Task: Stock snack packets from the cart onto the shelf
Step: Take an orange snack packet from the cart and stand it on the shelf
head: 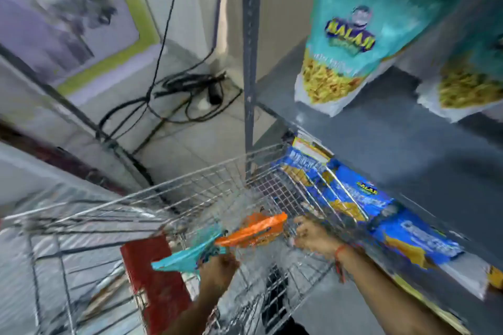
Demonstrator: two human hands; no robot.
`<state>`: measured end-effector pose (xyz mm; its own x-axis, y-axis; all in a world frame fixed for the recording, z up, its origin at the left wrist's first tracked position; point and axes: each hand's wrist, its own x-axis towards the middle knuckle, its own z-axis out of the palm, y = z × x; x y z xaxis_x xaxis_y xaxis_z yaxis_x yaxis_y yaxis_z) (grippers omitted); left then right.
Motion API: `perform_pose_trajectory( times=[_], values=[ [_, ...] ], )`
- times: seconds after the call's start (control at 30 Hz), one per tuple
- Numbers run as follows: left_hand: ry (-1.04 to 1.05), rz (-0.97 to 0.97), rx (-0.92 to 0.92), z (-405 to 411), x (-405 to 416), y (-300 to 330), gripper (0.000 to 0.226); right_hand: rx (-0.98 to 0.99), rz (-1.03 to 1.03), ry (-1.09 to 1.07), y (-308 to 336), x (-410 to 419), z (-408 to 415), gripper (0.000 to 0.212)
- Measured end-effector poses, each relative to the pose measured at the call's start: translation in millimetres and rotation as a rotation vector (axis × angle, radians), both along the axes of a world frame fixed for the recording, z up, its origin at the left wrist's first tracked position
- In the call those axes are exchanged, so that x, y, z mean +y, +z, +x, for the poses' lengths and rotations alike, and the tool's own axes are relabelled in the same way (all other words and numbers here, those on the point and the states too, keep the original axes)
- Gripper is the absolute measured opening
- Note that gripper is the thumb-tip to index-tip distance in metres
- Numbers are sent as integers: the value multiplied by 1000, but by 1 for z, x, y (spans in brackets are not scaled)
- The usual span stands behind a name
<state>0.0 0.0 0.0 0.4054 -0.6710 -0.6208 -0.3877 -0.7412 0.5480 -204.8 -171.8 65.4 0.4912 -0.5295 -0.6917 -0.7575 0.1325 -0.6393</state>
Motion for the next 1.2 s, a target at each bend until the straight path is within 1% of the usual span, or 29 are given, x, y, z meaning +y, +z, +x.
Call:
perform_pose_trajectory(
  times=[0.03, 0.07, 0.1, 0.13, 0.17, 0.2, 0.27, 0.3, 0.33, 0.4, 0.5, 0.53, 0.6, 0.67, 0.77, 0.83, 0.9, 0.97, 1.03, 1.1, 1.13, 1.2],
  values=[
    [106, 3, 41, -3, -4, -14, 19, -21, -5, -19, -16, -4, 5, 29],
    [233, -20, 111, -6, -9, -19, 12, 5, -39, -25, -30, -10, 9, 37],
    [347, -45, 172, -12, -14, -25, 10, 38, -57, -15, -43, -12, 12, 45],
    [442, -76, 209, -18, -21, -26, 13, 59, -75, -12, -54, -14, 15, 48],
    [526, -95, 235, -24, -25, -32, 17, 55, -50, -56, -68, -14, 16, 43],
    [596, -105, 265, -28, -28, -35, 17, 48, -59, -70, -79, -13, 17, 32],
    [706, -124, 274, -32, -35, -41, 9, 28, -139, -81, -91, -13, 20, 10],
    [739, -109, 252, -34, -38, -45, 9, 39, -191, -96, -96, -14, 20, 7],
    [751, -85, 209, -34, -40, -47, 16, 79, -256, -89, -96, -16, 20, 11],
    [724, -90, 122, -35, -45, -44, 24, 117, -327, -103, -92, -19, 18, 24],
    [676, -163, 96, -38, -51, -28, 31, 58, -321, -178, -81, -22, 13, 40],
    [657, -191, 97, -40, -53, -20, 31, 52, -312, -209, -74, -22, 11, 41],
    [648, -241, 110, -43, -55, -4, 26, 11, -352, -232, -60, -20, 4, 44],
    [625, -288, 130, -46, -56, 13, 25, -17, -414, -245, -42, -16, -3, 47],
    [485, -386, 163, -46, -55, 42, 28, -74, -485, -301, -11, -7, -17, 46],
    [401, -464, 202, -47, -57, 70, 29, -132, -510, -366, 17, 2, -23, 39],
    [333, -563, 216, -47, -60, 107, 30, -170, -558, -435, 53, 13, -29, 40],
    [246, -675, 172, -46, -66, 147, 33, -186, -709, -466, 94, 23, -37, 46],
    [163, -808, 155, -49, -74, 189, 38, -165, -848, -481, 138, 30, -46, 39],
    [87, -935, 116, -54, -82, 234, 41, -187, -936, -524, 183, 37, -59, 31],
    [45, -992, 93, -59, -86, 256, 41, -202, -980, -550, 206, 40, -67, 31],
    [-48, -1075, 110, -69, -92, 299, 43, -219, -1063, -606, 252, 48, -84, 31]
  ],
)
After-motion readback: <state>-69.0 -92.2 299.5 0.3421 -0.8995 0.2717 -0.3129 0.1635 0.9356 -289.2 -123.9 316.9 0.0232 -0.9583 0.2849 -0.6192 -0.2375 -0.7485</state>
